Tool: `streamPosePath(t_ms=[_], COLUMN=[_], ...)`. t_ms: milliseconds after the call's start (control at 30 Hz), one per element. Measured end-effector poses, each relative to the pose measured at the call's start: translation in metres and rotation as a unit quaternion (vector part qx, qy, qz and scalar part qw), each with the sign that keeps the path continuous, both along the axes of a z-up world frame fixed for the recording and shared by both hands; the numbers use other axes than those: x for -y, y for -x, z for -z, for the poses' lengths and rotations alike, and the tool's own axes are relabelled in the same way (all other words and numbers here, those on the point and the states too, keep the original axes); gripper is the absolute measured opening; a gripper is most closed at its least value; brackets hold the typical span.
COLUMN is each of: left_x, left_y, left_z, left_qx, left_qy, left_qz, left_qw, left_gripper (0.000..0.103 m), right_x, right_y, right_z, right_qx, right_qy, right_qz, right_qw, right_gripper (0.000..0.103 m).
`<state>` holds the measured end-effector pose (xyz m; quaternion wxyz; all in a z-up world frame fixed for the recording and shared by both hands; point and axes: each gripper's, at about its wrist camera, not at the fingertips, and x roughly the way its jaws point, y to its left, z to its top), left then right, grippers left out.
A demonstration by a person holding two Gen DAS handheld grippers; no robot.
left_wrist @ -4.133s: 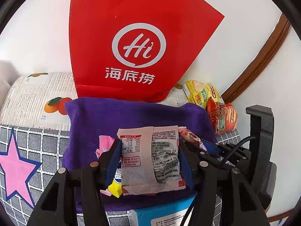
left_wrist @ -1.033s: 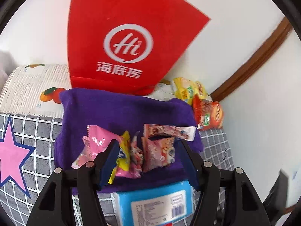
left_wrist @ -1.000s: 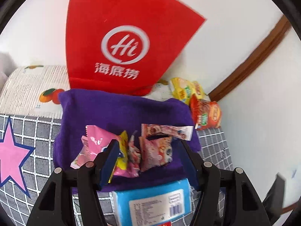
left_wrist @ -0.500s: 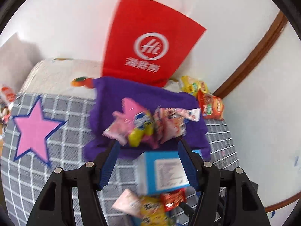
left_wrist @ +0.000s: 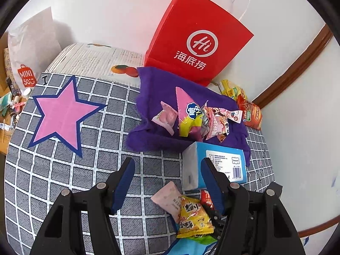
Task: Organize snacks
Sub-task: 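Move both tools to the loose snacks beside the blue tissue box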
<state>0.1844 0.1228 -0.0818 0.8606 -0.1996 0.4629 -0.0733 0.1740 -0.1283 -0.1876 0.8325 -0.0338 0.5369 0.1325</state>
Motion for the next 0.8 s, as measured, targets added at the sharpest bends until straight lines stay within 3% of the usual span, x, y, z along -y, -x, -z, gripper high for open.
streamPosePath(t_ms=[33, 67, 267, 500, 800], left_x=[0.000, -0.001, 0.002, 0.014, 0.062], left_y=[0.001, 0.003, 0.010, 0.015, 0.021], left_z=[0.001, 0.002, 0.013, 0.030, 0.054], left_qx=[0.000, -0.001, -0.012, -0.030, -0.056], left_qy=[0.000, 0.000, -0.006, -0.008, -0.014], left_qz=[0.000, 0.002, 0.006, 0.014, 0.065], left_qw=[1.0000, 1.0000, 0.9999, 0.9994, 0.9962], left_gripper=[0.062, 0.062, 0.062, 0.062, 0.062], right_x=[-0.001, -0.002, 0.000, 0.028, 0.073], right_y=[0.000, 0.000, -0.003, 0.010, 0.031], right_z=[0.001, 0.001, -0.005, -0.025, -0.038], right_qx=[0.004, 0.011, 0.021, 0.046, 0.073], right_qy=[0.003, 0.009, -0.005, -0.037, -0.018], right_qz=[0.001, 0.001, -0.001, 0.022, 0.065], right_qw=[1.000, 1.000, 1.000, 0.998, 0.995], right_gripper=[0.071, 0.060, 0.047, 0.046, 0.046])
